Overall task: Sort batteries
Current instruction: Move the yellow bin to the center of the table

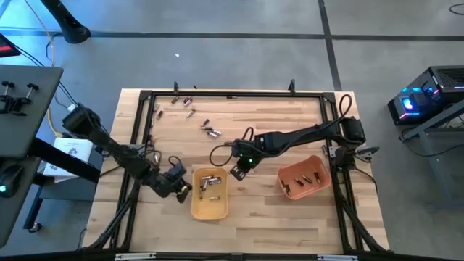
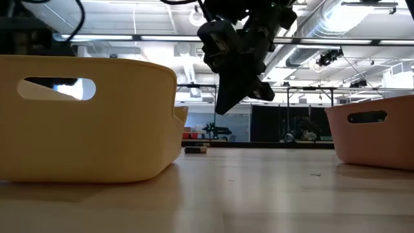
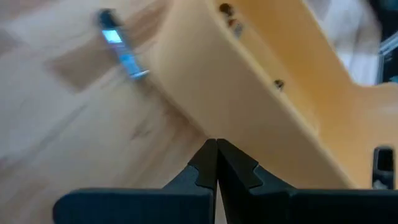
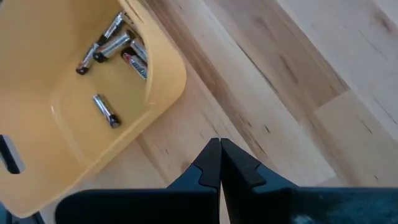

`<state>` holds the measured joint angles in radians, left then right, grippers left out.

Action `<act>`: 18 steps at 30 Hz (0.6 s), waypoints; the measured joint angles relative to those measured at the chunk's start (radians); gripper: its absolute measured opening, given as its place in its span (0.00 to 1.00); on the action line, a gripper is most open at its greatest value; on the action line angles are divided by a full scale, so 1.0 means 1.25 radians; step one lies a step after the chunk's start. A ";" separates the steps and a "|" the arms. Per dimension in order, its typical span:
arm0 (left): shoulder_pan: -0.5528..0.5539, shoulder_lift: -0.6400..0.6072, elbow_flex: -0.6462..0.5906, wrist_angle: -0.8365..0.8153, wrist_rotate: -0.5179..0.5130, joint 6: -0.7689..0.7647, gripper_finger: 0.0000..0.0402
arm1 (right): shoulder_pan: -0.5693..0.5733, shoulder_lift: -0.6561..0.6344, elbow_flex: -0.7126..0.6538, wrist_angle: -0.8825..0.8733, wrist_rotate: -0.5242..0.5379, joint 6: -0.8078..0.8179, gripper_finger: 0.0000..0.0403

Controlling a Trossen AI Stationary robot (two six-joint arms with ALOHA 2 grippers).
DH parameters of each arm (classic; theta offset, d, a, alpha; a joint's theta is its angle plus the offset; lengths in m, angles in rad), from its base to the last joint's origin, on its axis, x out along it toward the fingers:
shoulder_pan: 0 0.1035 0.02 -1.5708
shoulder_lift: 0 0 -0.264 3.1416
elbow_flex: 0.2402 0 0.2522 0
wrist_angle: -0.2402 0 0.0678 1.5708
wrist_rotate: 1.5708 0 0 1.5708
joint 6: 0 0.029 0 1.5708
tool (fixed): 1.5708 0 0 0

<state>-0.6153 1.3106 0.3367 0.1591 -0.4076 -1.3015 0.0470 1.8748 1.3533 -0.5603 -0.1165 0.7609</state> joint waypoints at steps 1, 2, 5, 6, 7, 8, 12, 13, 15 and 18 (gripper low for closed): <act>0.011 0.032 0.007 0.040 0.006 0.012 0.00 | 0.003 0.000 0.000 -0.001 0.000 0.001 0.00; 0.019 0.060 0.016 0.076 0.011 0.028 0.00 | 0.006 0.000 0.003 -0.007 0.001 0.001 0.00; 0.043 0.141 0.076 0.134 0.018 0.088 0.00 | 0.010 -0.002 0.022 -0.022 0.008 0.005 0.00; 0.051 0.161 0.098 0.135 0.021 0.108 0.00 | 0.010 -0.005 0.030 -0.042 0.012 0.005 0.00; 0.060 0.180 0.120 0.130 0.025 0.127 0.00 | 0.011 -0.009 0.037 -0.060 0.021 0.002 0.00; 0.069 0.202 0.145 0.129 0.033 0.146 0.00 | 0.010 -0.015 0.045 -0.077 0.036 -0.001 0.00; 0.104 0.217 0.202 0.072 0.097 0.222 0.00 | -0.005 -0.060 0.067 -0.143 0.088 -0.007 0.00; 0.112 0.202 0.205 0.042 0.101 0.226 0.00 | -0.009 -0.072 0.069 -0.154 0.098 -0.007 0.00; 0.128 0.146 0.201 -0.063 0.101 0.238 0.00 | -0.018 -0.096 0.070 -0.155 0.119 -0.004 0.00; 0.159 0.048 0.204 -0.225 0.092 0.260 0.00 | -0.022 -0.125 0.071 -0.155 0.149 0.009 0.00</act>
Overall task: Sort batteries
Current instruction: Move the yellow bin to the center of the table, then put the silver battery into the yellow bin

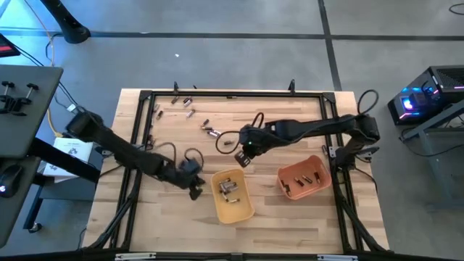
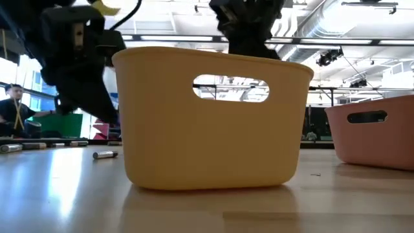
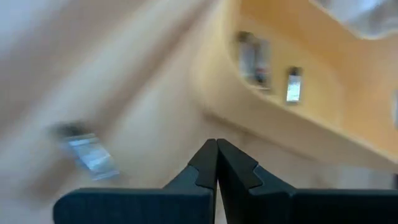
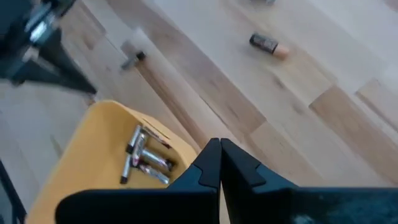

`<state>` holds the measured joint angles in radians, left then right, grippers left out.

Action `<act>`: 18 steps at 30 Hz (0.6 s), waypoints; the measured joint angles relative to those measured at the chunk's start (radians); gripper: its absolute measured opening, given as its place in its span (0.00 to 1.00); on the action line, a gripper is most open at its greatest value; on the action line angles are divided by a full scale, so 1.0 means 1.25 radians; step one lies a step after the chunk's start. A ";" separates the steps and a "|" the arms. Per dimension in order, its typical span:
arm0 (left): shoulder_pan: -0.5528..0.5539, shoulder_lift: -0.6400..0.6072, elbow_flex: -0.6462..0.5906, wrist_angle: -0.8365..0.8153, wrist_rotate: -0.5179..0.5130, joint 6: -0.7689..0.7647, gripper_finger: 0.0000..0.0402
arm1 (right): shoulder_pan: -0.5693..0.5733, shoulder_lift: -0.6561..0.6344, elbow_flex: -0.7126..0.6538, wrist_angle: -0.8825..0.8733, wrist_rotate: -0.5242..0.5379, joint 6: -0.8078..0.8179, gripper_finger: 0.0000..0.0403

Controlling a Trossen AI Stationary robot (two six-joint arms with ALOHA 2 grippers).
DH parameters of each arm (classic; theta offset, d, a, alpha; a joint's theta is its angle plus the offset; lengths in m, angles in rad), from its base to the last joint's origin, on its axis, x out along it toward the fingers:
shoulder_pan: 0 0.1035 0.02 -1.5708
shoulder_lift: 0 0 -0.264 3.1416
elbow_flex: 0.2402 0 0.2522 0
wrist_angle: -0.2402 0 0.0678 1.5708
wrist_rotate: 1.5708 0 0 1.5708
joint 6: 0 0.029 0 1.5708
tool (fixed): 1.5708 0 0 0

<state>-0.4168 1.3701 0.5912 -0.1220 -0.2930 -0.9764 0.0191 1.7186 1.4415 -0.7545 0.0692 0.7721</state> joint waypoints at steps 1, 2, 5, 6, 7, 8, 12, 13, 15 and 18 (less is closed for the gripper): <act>0.011 -0.026 -0.001 -0.045 -0.007 0.010 0.00 | 0.000 -0.009 0.000 -0.002 0.011 0.003 0.00; 0.022 -0.046 -0.001 -0.076 -0.014 0.016 0.00 | 0.000 -0.015 0.001 -0.006 0.021 0.004 0.00; 0.049 -0.079 -0.004 -0.148 -0.021 0.046 0.05 | 0.003 -0.024 0.001 -0.020 0.041 -0.002 0.00; 0.058 -0.078 -0.001 -0.139 -0.021 0.050 0.07 | 0.005 -0.027 0.001 -0.036 0.044 -0.007 0.00; 0.065 -0.076 0.000 -0.133 -0.017 0.050 0.10 | 0.007 -0.028 0.000 -0.054 0.047 -0.009 0.00; 0.072 -0.072 0.000 -0.133 -0.012 0.049 0.14 | 0.010 -0.029 0.001 -0.058 0.049 -0.009 0.00; 0.095 -0.016 0.000 -0.086 0.014 0.038 0.31 | 0.019 -0.032 0.000 -0.098 0.059 -0.017 0.00; 0.099 0.001 0.002 -0.099 0.016 0.056 0.36 | 0.020 -0.032 0.000 -0.099 0.062 -0.017 0.00; 0.111 0.034 0.016 -0.125 0.014 0.081 0.44 | 0.024 -0.032 0.001 -0.114 0.063 -0.018 0.00; 0.129 0.064 0.032 -0.171 -0.008 0.073 0.53 | 0.024 -0.033 0.001 -0.113 0.064 -0.024 0.00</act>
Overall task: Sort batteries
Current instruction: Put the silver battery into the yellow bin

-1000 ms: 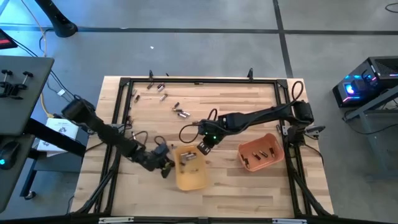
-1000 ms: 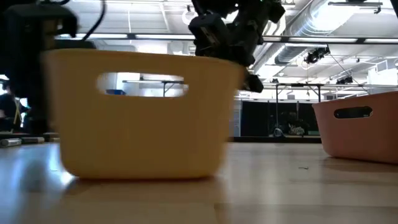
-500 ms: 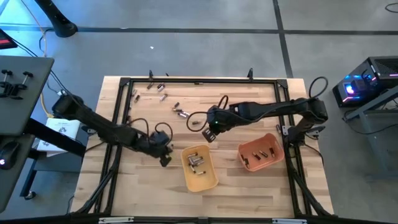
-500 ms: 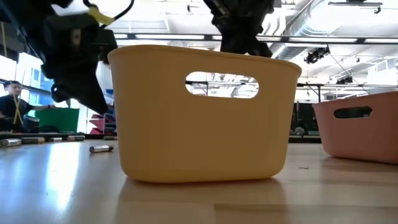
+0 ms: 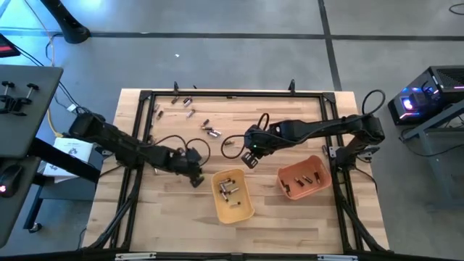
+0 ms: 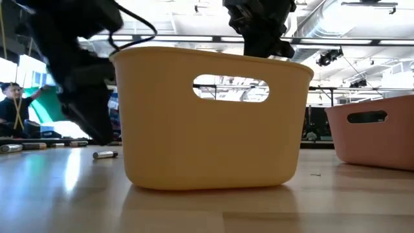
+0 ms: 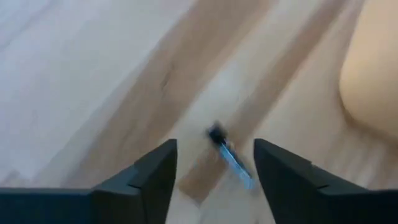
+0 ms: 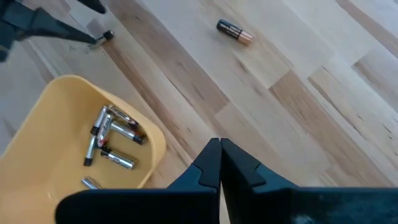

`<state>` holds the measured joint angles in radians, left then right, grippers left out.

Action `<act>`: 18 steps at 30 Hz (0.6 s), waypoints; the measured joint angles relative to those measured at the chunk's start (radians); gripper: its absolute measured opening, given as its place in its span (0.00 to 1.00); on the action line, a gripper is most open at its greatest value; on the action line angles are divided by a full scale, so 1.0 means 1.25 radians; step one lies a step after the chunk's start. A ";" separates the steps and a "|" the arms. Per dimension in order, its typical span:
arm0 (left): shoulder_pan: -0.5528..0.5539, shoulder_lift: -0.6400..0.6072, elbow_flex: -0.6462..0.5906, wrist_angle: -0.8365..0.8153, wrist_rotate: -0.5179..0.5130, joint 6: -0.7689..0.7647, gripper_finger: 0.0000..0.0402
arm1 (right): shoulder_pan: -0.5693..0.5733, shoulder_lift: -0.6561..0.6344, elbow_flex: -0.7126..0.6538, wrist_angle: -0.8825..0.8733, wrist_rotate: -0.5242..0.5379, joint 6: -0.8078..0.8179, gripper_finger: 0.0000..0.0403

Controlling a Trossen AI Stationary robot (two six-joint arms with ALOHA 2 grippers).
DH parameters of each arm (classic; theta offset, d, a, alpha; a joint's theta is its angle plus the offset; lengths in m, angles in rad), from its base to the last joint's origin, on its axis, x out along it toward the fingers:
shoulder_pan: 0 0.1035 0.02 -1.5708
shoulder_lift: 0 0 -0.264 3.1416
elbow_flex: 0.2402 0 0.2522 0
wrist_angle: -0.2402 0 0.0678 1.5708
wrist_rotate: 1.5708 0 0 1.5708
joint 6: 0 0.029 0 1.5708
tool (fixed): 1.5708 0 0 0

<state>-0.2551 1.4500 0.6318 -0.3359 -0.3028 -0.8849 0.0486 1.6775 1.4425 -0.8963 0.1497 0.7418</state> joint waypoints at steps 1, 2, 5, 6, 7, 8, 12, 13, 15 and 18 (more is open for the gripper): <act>0.005 0.013 0.005 0.016 0.000 -0.001 0.55 | 0.000 0.000 0.000 0.000 0.000 -0.004 0.00; 0.008 0.024 0.008 0.016 0.003 -0.002 0.56 | 0.000 0.000 0.000 0.002 0.000 -0.007 0.00; 0.008 0.081 0.022 0.027 0.018 -0.012 0.57 | -0.005 0.000 0.000 0.004 0.000 -0.017 0.00; 0.008 0.093 0.022 0.027 0.016 -0.024 0.57 | -0.007 0.000 0.000 0.005 -0.001 -0.019 0.00; 0.009 0.109 0.023 0.020 0.017 -0.045 0.56 | -0.008 0.000 0.000 0.005 -0.001 -0.019 0.00; 0.010 0.128 0.025 0.011 0.015 -0.075 0.56 | -0.008 0.000 0.000 0.004 -0.001 -0.020 0.00; 0.010 0.146 0.028 -0.022 0.027 -0.149 0.44 | -0.007 0.000 0.000 -0.004 -0.003 -0.015 0.00; 0.008 0.141 0.026 -0.023 0.033 -0.151 0.37 | -0.007 0.000 0.000 -0.007 -0.004 -0.014 0.00; 0.005 0.137 0.025 -0.020 0.040 -0.147 0.19 | -0.005 0.000 0.000 -0.009 -0.005 -0.014 0.00; 0.003 0.103 0.019 -0.027 0.052 -0.141 0.05 | -0.005 0.000 0.000 -0.012 -0.008 -0.012 0.00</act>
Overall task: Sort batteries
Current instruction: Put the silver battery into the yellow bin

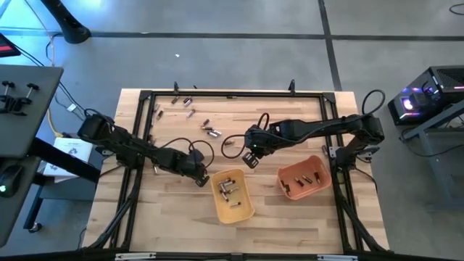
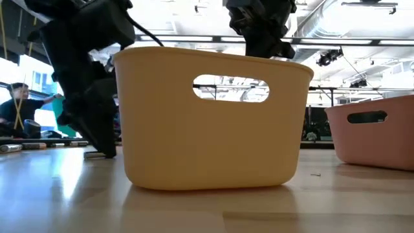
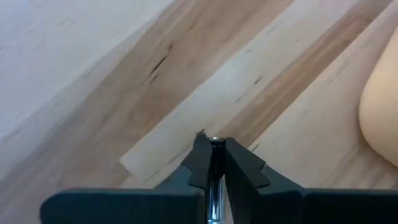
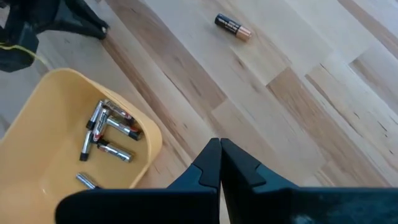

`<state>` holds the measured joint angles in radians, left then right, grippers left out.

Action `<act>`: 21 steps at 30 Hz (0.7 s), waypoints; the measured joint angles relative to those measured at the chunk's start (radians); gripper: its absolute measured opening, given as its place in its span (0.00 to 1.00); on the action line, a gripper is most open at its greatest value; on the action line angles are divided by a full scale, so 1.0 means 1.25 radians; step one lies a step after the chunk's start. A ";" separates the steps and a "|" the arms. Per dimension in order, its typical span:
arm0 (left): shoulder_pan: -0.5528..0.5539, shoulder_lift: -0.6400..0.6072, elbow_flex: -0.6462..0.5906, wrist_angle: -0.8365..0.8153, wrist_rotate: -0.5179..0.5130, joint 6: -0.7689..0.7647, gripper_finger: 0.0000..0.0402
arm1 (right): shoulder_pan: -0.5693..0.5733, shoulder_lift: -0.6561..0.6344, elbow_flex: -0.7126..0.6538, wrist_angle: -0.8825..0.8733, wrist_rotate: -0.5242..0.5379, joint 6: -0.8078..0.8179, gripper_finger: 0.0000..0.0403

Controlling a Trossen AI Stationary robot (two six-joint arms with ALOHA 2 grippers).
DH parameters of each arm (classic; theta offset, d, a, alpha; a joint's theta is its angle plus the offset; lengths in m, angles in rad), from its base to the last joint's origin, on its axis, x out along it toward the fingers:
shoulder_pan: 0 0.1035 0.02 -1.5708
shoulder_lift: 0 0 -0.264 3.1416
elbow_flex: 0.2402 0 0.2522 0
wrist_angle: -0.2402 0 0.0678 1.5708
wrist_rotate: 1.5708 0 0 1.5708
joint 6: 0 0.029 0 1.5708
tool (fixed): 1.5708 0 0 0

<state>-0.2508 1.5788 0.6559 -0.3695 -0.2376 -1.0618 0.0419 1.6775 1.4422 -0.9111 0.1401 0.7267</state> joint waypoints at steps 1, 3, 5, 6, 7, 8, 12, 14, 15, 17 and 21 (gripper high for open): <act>0.000 -0.017 -0.001 -0.002 -0.002 0.000 0.04 | 0.000 0.000 0.000 -0.003 -0.001 0.002 0.00; 0.001 -0.060 -0.007 -0.029 -0.016 0.007 0.02 | 0.000 0.000 0.000 -0.007 -0.009 0.005 0.00; 0.003 -0.102 -0.011 -0.054 -0.045 0.023 0.01 | 0.000 0.000 0.000 -0.007 -0.011 0.005 0.00; 0.005 -0.123 -0.007 -0.047 -0.063 0.029 0.00 | 0.000 0.000 0.000 -0.009 -0.013 0.006 0.00; 0.007 -0.147 -0.006 -0.053 -0.080 0.036 0.00 | 0.000 -0.001 0.000 -0.007 -0.014 0.008 0.00; 0.008 -0.166 -0.006 -0.069 -0.095 0.045 0.00 | 0.000 -0.002 0.000 -0.004 -0.014 0.010 0.00; 0.009 -0.211 -0.007 -0.067 -0.130 0.083 0.00 | 0.001 -0.002 0.000 0.002 -0.016 0.013 0.00; 0.012 -0.233 -0.004 -0.052 -0.138 0.085 0.00 | 0.003 -0.002 0.000 0.003 -0.017 0.014 0.00; 0.012 -0.240 -0.006 -0.046 -0.141 0.095 0.00 | 0.004 -0.002 0.000 0.004 -0.017 0.014 0.00; 0.012 -0.256 -0.007 0.002 -0.145 0.123 0.00 | 0.007 -0.002 0.000 0.009 -0.018 0.014 0.00; -0.007 -0.260 -0.005 0.230 -0.125 0.238 0.00 | 0.013 -0.002 0.000 0.012 -0.013 0.028 0.00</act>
<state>-0.2601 1.2532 0.6498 -0.0825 -0.3942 -0.7638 0.0577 1.6745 1.4422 -0.8957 0.1239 0.7615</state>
